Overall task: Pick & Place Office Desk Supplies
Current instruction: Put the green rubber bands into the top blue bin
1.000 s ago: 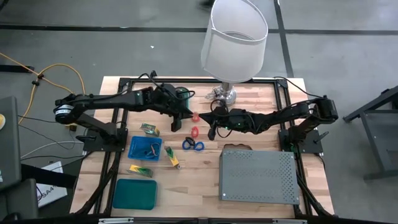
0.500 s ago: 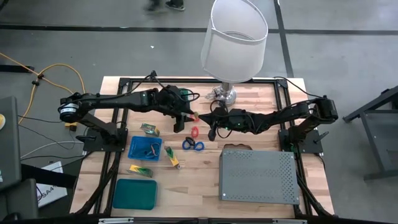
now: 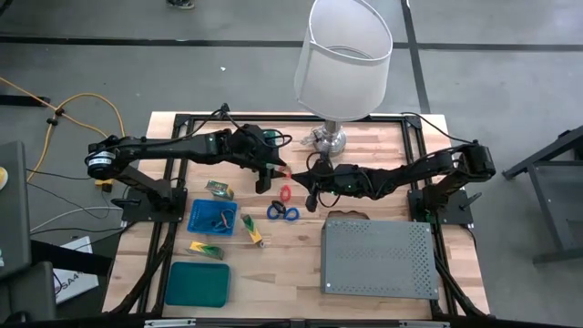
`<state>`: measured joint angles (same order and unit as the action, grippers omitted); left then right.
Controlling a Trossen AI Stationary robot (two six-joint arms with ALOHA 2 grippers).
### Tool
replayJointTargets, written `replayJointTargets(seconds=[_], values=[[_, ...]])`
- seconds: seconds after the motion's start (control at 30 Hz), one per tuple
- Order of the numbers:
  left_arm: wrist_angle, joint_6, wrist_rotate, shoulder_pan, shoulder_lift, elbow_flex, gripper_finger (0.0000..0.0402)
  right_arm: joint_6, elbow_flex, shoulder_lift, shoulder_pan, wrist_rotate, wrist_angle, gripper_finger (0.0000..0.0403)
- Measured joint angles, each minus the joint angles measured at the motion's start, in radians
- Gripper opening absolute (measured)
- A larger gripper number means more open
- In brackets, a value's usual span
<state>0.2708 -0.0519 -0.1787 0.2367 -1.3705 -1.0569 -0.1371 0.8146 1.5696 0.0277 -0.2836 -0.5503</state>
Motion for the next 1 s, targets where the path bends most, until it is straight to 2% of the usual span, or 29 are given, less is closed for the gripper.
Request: replayJointTargets(seconds=[0.6, 0.73, 1.0], values=[[-0.017, 0.000, 0.000, -0.026, -0.001, 0.000, 0.0162, 0.003, 0.000, 0.000, 0.005, -0.002, -0.007, 0.0002], [-0.016, 0.000, 0.000, -0.026, -0.001, 0.000, 0.0139, 0.003, 0.000, 0.000, 0.005, -0.002, -0.007, 0.0002], [-0.009, 0.000, 0.000, -0.026, -0.002, 0.000, 0.0069, 0.003, 0.000, 0.000, 0.005, -0.001, -0.007, 0.0002]])
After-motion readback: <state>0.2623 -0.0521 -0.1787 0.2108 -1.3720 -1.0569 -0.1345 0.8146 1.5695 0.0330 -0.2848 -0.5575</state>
